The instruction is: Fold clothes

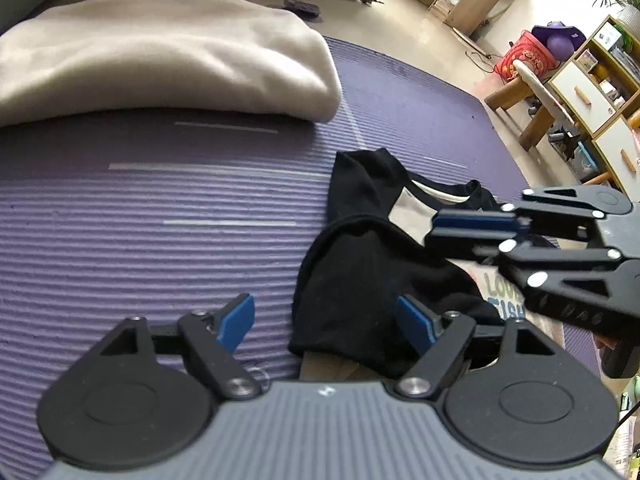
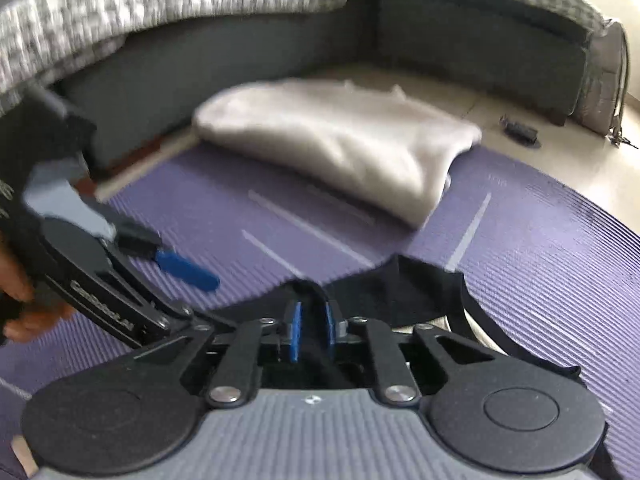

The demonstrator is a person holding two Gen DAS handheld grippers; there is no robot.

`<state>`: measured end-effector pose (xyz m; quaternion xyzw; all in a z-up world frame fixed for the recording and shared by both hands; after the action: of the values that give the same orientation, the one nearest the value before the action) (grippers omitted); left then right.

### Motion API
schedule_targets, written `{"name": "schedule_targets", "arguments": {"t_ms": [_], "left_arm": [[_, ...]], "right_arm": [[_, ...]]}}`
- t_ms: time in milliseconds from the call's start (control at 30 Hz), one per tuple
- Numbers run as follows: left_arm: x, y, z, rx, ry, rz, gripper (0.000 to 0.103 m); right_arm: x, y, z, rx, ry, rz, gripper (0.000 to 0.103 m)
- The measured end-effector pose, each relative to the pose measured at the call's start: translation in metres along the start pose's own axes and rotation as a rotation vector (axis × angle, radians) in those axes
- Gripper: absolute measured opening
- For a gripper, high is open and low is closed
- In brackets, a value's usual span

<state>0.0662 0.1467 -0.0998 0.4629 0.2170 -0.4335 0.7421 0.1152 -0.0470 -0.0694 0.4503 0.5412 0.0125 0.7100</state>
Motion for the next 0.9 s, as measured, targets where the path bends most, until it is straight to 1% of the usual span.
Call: {"name": "schedule_targets", "arguments": {"t_ms": [100,200,300,333,433,533,567,600,667,700,800,900], "left_arm": [[0.002,0.0,0.003,-0.001,-0.009,-0.005,0.078],[0.004,-0.001,0.004,0.006,-0.016,-0.012,0.076],[0.006,-0.001,0.002,0.013,-0.006,-0.025,0.069],[0.007,-0.001,0.002,0.016,-0.003,-0.032,0.067],[0.008,0.002,0.003,0.034,-0.01,-0.038,0.062],[0.01,0.005,0.005,0.042,-0.024,-0.038,0.059],[0.01,0.005,0.005,0.038,-0.03,-0.038,0.059],[0.011,0.005,0.005,0.034,-0.035,-0.039,0.059],[0.011,0.006,0.005,0.03,-0.042,-0.041,0.058],[0.012,0.005,0.005,0.034,-0.039,-0.043,0.058],[0.012,0.004,0.002,0.035,-0.034,-0.054,0.058],[0.014,0.002,-0.002,0.032,-0.03,-0.062,0.058]], "right_arm": [[0.009,0.002,0.002,0.018,-0.009,-0.029,0.025],[0.014,0.003,0.001,0.003,-0.013,-0.046,0.025],[0.02,0.007,-0.002,-0.028,-0.012,-0.085,0.025],[0.021,0.009,-0.003,-0.046,-0.012,-0.1,0.025],[0.028,0.026,-0.01,-0.184,-0.017,-0.189,0.025],[0.037,0.039,-0.012,-0.214,0.02,-0.264,0.026],[0.043,0.043,-0.014,-0.236,0.025,-0.298,0.028],[0.048,0.045,-0.017,-0.267,0.017,-0.327,0.03],[0.056,0.045,-0.024,-0.329,-0.008,-0.356,0.03],[0.06,0.045,-0.027,-0.349,-0.016,-0.369,0.03],[0.067,0.041,-0.031,-0.359,-0.021,-0.369,0.03],[0.072,0.036,-0.033,-0.342,-0.022,-0.366,0.032]]}}
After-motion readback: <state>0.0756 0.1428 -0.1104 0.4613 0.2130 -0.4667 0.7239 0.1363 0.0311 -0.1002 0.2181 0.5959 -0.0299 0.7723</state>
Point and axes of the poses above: each gripper's, at about its wrist camera, not at the fingertips, and x roughly the way its jaws point, z to its right, y to its top, the point moved 1 cm from there along x, roughly the way its jaws point, and after that the axes turned 6 degrees about -y, right-handed, at the moved point
